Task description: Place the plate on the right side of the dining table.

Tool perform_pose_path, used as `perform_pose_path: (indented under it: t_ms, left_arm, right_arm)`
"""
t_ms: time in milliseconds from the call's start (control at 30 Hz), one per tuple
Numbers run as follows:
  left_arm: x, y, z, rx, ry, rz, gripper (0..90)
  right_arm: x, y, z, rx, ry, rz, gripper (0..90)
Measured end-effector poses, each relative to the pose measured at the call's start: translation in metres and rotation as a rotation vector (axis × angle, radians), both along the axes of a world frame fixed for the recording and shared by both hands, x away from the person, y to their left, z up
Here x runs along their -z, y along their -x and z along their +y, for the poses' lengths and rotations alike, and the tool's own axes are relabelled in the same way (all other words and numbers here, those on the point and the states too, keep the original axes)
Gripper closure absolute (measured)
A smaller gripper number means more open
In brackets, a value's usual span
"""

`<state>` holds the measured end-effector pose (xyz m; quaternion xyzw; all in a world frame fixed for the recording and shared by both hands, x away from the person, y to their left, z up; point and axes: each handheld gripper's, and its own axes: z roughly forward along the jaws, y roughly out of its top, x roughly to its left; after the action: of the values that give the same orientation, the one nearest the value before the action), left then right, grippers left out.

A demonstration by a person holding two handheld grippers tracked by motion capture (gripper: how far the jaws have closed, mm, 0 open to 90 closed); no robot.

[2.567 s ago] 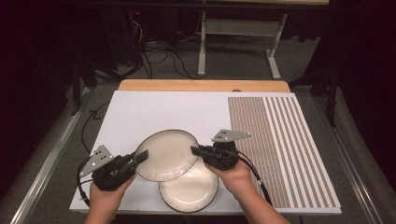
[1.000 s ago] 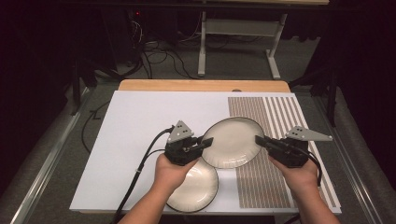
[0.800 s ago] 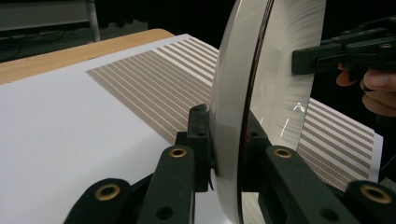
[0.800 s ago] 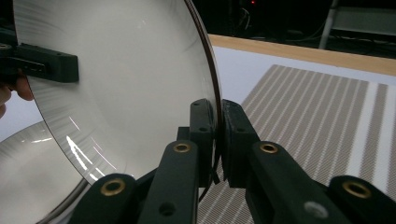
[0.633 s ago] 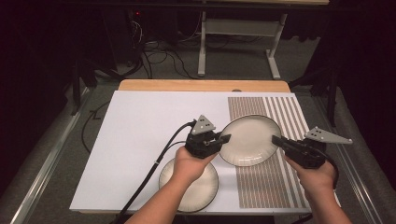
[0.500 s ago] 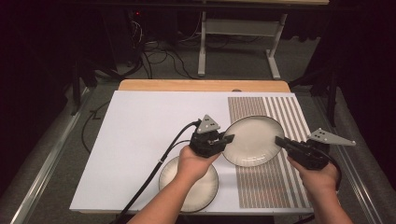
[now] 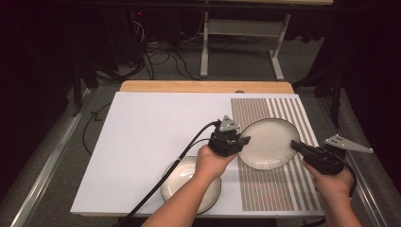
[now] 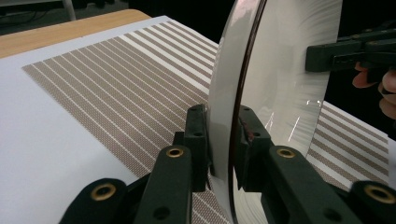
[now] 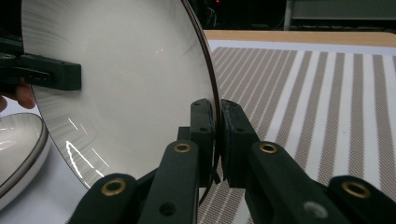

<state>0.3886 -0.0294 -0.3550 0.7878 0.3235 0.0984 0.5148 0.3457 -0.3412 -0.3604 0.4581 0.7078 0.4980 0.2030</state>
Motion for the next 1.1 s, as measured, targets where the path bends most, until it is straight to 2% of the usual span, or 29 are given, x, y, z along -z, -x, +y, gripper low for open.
perform_pose_path:
  t_ms: [67, 167, 333, 867, 1100]
  left_arm:
    - [0.001, -0.002, -0.006, 0.003, -0.004, 0.005, 76.5]
    - [0.003, -0.006, -0.015, 0.01, -0.014, 0.013, 76.0]
    - [0.009, -0.01, -0.029, 0.013, -0.039, 0.022, 75.1]
    - [0.023, -0.018, -0.044, 0.015, -0.067, 0.059, 73.6]
    - [0.03, -0.02, -0.046, 0.013, -0.094, 0.068, 73.2]
  right_arm:
    - [0.0, 0.001, -0.005, 0.012, 0.013, -0.006, 86.9]
    - [0.002, 0.003, -0.012, 0.031, 0.003, -0.002, 87.0]
    - [0.008, 0.004, -0.022, 0.06, 0.016, 0.015, 87.0]
    - [0.018, 0.003, -0.032, 0.093, 0.036, 0.037, 87.0]
    - [0.022, 0.001, -0.031, 0.095, 0.067, 0.051, 86.9]
